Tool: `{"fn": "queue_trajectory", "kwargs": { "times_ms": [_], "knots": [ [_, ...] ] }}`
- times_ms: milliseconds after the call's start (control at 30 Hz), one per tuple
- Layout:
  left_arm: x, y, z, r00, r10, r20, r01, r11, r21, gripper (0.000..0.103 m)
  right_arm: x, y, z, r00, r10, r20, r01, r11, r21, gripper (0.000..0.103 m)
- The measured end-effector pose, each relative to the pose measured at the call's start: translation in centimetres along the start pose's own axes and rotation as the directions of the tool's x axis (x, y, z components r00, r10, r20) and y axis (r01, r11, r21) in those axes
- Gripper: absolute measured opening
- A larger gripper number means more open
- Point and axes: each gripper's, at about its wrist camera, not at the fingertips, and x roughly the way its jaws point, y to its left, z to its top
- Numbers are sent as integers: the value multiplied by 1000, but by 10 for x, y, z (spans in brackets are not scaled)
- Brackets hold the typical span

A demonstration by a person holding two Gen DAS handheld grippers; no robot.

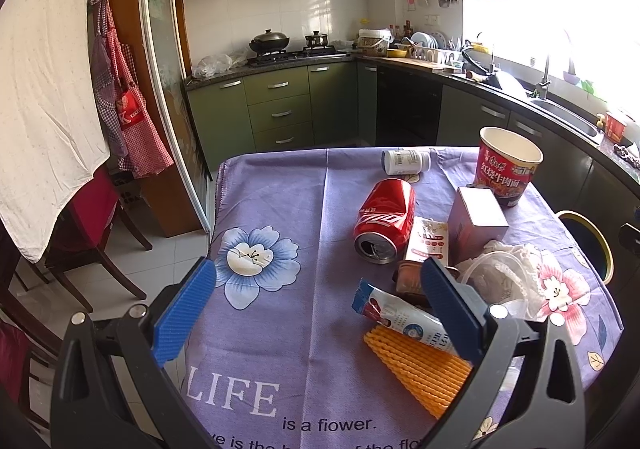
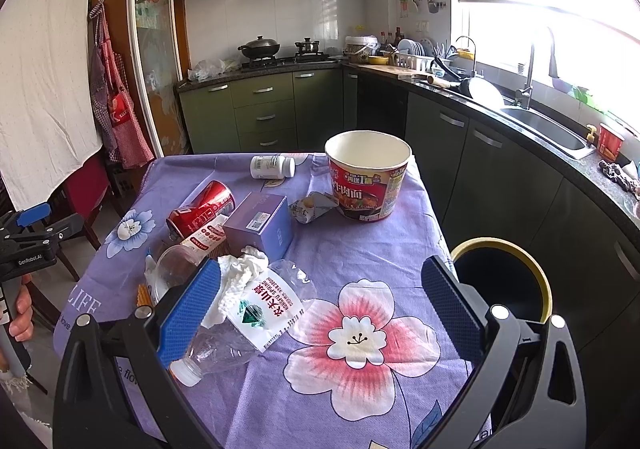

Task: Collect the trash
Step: 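Move the right tool toward the white-and-red paper noodle cup, then grasp the paper noodle cup rim with the right tool and lift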

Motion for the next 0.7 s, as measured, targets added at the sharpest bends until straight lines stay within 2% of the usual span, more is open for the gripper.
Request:
{"fn": "queue_trajectory", "kwargs": {
  "times_ms": [200,300,433,500,633,700],
  "knots": [
    [8,2,3,1000,-9,-16,9,1000,-3,97,14,-3,19,999,27,-34,-28,999,-33,99],
    [19,4,13,1000,-22,-17,22,1000,-4,97,32,-18,51,996,48,-71,-50,998,-30,99],
    [50,3,34,999,-27,-26,26,999,-24,97,84,-51,113,989,15,-149,-14,1000,11,99],
    [68,1,44,999,-43,-34,42,999,-32,97,124,-68,140,975,-14,-224,19,1000,22,97],
    [107,-5,57,997,-53,-47,52,998,-19,97,204,-113,171,917,-50,-396,95,991,95,66],
    [123,-7,60,997,-60,-45,59,998,-11,97,233,-131,174,886,-71,-459,136,985,109,62]
  ]
}}
